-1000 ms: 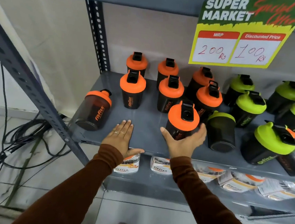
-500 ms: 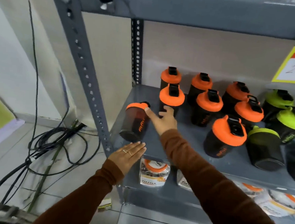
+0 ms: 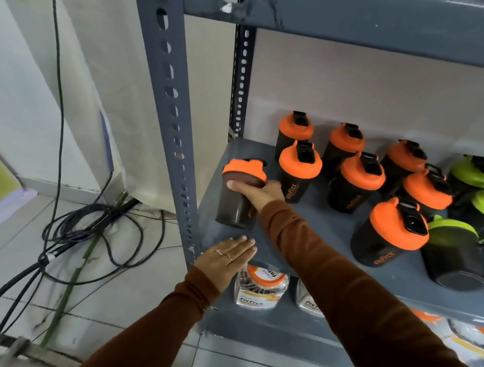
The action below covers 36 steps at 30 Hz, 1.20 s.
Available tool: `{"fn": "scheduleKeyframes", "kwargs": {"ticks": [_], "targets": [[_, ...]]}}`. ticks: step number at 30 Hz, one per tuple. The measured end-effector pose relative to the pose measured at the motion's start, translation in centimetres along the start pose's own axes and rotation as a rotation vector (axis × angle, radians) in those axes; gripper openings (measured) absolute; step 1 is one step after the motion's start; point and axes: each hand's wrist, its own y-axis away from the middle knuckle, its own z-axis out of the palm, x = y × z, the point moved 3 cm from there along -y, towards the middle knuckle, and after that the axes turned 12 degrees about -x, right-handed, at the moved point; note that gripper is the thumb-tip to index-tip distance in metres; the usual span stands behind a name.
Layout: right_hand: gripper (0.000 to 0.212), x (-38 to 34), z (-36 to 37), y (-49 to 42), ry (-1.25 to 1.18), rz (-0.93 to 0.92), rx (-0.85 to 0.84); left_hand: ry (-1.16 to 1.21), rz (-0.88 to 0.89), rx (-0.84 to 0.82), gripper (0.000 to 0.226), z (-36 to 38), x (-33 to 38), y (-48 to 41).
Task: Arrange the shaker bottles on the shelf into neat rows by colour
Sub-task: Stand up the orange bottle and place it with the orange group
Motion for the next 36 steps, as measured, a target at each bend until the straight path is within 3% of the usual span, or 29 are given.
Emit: {"fn": "scheduleKeyframes", "kwargs": {"ticks": [4,8,15,22,25,27,29,32,36], "targets": [[0.083,-0.1,-1.7,3.7,0.045,-0.296,0.130,-0.033,-0.003,0.091,0.057,-0.3,0.2,0.2],[0.087,2.1,-3.6,5.9,0.151,-0.430,0.336,-0.083,-0.016,0.163,0.044,-0.4,0.2,0.4],[0.094,5.3,-5.6,7.5,-0.024,-0.381,0.462,-0.105,-0.041,0.143,0.076,-1.5,1.0,0.2],[0.105,6.4,-5.1,7.0,-0.038,-0.450,0.467,-0.139,-0.143,0.138,0.077,-1.2,1.5,0.0],[0.110,8.0,-5.5,7.9,-0.009,-0.474,0.463,-0.165,-0.269,0.050,0.069,-0.4,2.7,-0.4],[0.100,9.3,-6.3,9.5,0.073,-0.491,0.464,-0.144,-0.332,0.038,0.047,0.4,4.1,-0.2],[0.075,10.5,-7.7,11.1,0.209,-0.585,0.493,-0.091,-0.325,-0.013,0.052,1.4,5.8,-0.4],[0.039,11.9,-11.5,13.2,0.301,-0.727,0.646,-0.053,-0.165,0.001,0.051,2.8,9.8,-2.8],[0.029,12.1,-19.6,15.3,0.306,-0.771,0.944,-0.117,0.043,0.082,0.044,2.5,15.7,-8.7]]}}
